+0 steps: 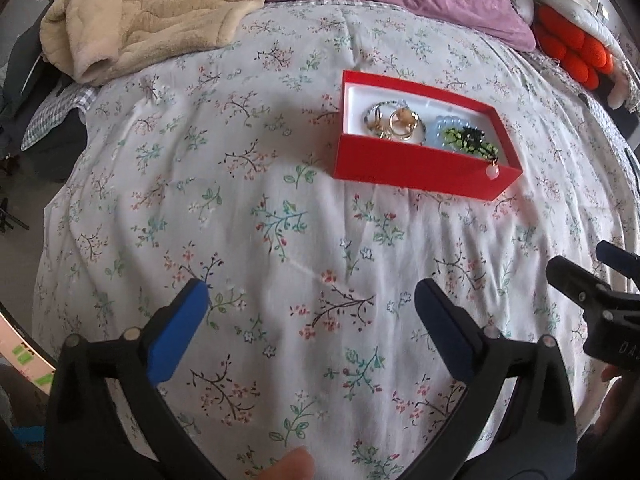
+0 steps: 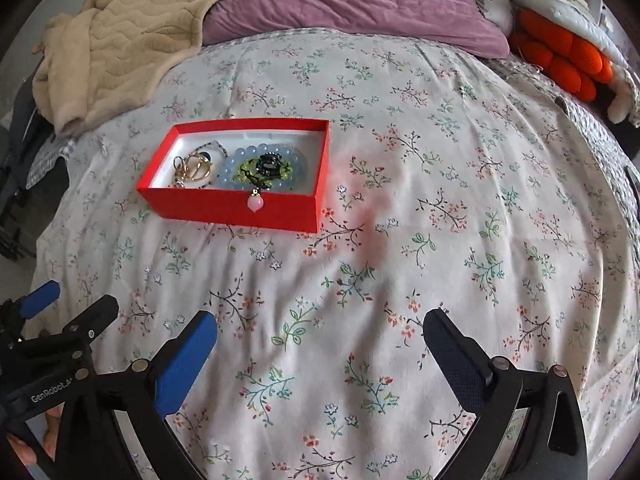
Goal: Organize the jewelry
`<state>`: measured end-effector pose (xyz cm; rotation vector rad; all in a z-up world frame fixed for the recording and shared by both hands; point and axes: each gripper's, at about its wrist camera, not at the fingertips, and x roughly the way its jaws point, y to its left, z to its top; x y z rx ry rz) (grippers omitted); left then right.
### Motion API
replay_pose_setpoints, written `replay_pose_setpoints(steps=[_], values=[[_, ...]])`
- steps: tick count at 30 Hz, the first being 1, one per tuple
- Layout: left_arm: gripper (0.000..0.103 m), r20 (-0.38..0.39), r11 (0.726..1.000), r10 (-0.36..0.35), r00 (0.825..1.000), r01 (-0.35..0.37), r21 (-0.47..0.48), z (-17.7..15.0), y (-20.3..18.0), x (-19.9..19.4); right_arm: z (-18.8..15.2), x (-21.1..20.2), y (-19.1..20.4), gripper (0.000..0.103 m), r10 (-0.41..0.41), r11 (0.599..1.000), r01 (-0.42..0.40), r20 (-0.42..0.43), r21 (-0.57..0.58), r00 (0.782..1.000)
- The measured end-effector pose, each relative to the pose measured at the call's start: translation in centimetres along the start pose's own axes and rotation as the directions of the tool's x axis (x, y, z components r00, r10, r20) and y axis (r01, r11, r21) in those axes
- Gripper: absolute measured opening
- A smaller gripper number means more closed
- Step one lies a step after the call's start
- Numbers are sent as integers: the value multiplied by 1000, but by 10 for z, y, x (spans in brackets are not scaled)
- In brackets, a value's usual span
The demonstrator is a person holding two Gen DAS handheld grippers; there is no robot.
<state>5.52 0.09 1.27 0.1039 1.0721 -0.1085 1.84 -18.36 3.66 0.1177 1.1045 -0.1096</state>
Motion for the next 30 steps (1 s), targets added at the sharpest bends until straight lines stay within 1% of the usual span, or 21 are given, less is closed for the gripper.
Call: replay_pose_setpoints(steps=[6,10,30], values=[[102,9,1000,25,1000,-25,0,2,-2,1,-1,5,3,103,-7,1000,6,-16,-16,1000],[102,3,1000,28,1000,-28,9,1,-6,4,-1,8,7,103,-5,1000,4,-29,-26,1000],[102,-7,999,32,999,-31,29,-1,-12,5,-1,8,7,103,-8,1000,8,-36,-17,999]])
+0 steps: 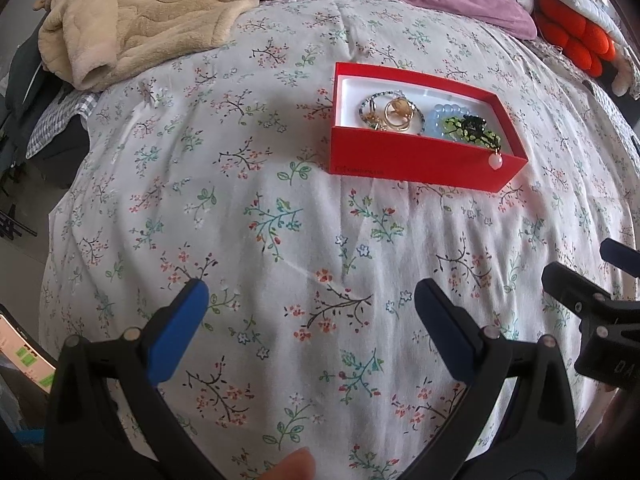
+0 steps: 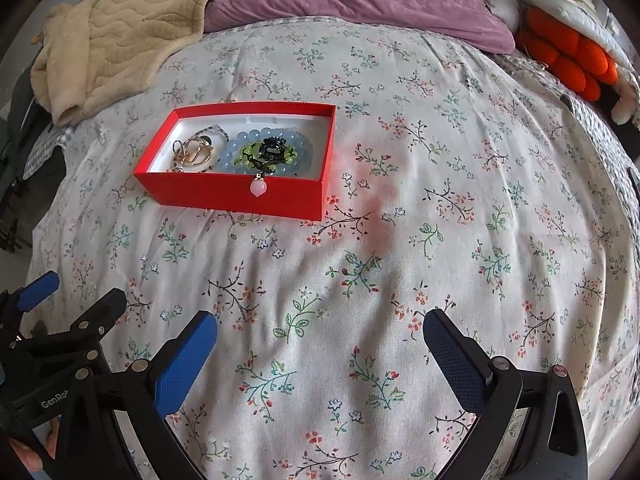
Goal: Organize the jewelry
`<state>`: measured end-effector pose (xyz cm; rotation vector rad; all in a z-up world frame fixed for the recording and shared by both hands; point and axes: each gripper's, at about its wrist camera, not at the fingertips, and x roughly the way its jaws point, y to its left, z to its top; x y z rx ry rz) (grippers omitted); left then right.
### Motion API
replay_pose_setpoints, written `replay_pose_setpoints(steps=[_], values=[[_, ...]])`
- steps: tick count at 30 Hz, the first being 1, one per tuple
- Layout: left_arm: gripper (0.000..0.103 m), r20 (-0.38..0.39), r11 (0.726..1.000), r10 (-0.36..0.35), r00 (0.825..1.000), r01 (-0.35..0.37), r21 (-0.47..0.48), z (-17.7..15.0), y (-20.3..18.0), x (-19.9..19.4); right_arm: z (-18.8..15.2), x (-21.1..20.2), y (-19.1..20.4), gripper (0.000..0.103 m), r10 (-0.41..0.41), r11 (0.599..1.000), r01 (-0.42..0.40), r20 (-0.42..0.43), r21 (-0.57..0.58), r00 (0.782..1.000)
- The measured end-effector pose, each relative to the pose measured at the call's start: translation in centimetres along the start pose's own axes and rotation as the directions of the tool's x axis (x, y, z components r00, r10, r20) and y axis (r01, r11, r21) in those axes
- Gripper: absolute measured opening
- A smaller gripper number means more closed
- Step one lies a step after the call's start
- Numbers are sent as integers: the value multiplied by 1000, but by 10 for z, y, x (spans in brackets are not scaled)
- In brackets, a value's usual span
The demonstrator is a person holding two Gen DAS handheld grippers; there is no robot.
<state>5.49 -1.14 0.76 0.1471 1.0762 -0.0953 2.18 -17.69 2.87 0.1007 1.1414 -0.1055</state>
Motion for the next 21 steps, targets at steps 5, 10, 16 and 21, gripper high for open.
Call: replay_pose_setpoints(steps=[5,10,16,21], values=[[102,3,1000,3,1000,-3,5,0,-1,0,0,0,1,103,0,1000,0,-1,0,1000],[102,10,1000,7,1000,-7,11,1,-1,-1,-1,1,1,103,1,1000,-1,-4,1,1000],[102,10,1000,9,1000,-10,12,1,-1,-1,-1,1,1,103,2,1000,-2,-7,1,1000],[102,11,1000,9,1000,-9,13,1,-1,-1,-1,1,1,103,2,1000,-2,-6,1,1000]])
